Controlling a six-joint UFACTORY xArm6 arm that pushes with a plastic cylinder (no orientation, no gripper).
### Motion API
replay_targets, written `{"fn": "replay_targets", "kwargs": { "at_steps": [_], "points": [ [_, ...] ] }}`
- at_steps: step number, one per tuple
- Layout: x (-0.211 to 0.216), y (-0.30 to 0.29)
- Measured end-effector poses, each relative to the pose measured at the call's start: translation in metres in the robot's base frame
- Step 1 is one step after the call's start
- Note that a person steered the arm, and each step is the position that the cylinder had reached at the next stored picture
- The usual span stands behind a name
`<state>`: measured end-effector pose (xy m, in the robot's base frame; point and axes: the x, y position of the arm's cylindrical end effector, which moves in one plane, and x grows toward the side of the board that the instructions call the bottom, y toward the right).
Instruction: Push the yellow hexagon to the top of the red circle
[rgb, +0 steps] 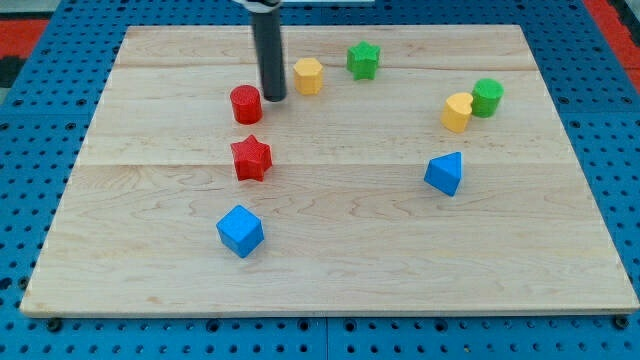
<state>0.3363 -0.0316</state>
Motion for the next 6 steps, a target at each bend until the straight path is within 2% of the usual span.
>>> {"fn": "replay_targets", "kwargs": {
  "at_steps": [1, 2, 3, 4, 5, 6],
  "points": [
    [0.005, 0.079],
    [-0.024, 0.051],
    [-0.058, -0.024],
    [-0.048, -0.018],
    [-0.023, 0.096],
    [-0.045, 0.139]
  ]
}}
